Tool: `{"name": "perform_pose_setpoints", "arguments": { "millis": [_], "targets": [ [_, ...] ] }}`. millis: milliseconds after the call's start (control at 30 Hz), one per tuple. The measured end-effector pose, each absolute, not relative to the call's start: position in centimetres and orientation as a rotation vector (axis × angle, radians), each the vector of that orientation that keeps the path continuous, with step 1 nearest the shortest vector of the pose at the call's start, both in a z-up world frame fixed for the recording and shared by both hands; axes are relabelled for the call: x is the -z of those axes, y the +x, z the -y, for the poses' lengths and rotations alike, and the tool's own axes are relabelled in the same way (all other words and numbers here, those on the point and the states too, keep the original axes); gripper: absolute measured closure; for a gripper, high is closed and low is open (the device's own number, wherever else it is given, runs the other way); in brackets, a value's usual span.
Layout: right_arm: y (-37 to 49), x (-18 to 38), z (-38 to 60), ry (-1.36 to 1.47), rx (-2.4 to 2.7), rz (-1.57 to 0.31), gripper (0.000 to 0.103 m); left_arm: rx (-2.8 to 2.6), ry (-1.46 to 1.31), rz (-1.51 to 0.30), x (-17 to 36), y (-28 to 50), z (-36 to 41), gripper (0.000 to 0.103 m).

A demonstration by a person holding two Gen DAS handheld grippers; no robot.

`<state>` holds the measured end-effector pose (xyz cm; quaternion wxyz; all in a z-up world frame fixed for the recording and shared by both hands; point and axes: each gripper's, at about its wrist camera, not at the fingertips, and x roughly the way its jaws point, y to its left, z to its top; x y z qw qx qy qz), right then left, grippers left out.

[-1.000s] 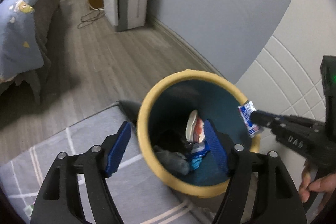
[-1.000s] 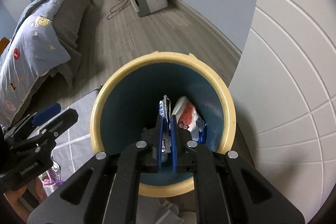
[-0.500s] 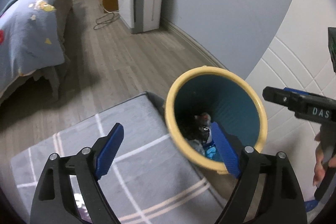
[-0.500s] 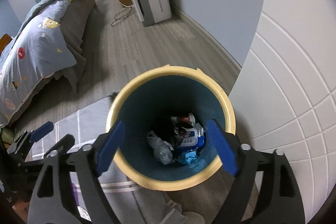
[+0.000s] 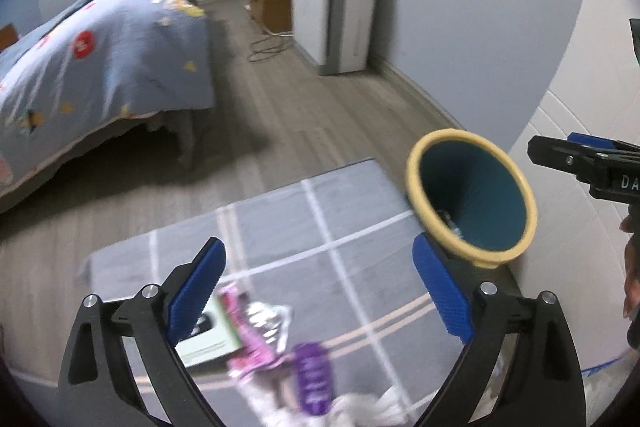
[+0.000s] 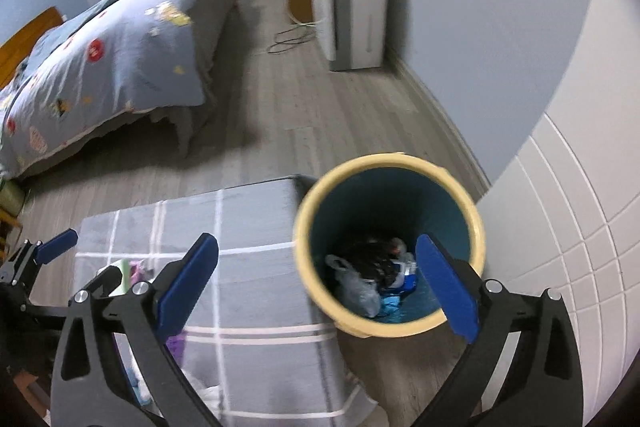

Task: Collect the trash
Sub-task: 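Move both tools back over the mat toward the medicine box and spray bottle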

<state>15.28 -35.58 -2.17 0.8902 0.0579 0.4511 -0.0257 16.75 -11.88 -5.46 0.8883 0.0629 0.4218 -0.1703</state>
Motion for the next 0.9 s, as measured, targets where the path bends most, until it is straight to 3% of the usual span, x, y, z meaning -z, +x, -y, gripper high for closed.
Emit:
{"name": "perform_pose_setpoints", "arguments": {
  "millis": [267,900],
  "targets": [
    [15.0,2.5,29.1,0.049,-0.060,-0.942,0.006,0.243,0.052,-0.898,5.4,14.6,4.8,0.009],
    [17.0,11.3,19.3,0.137,-0.193,-1.163,0.006,0.013,-0.096,-0.984,8.4,14.1,-7.5,0.009]
  ]
}}
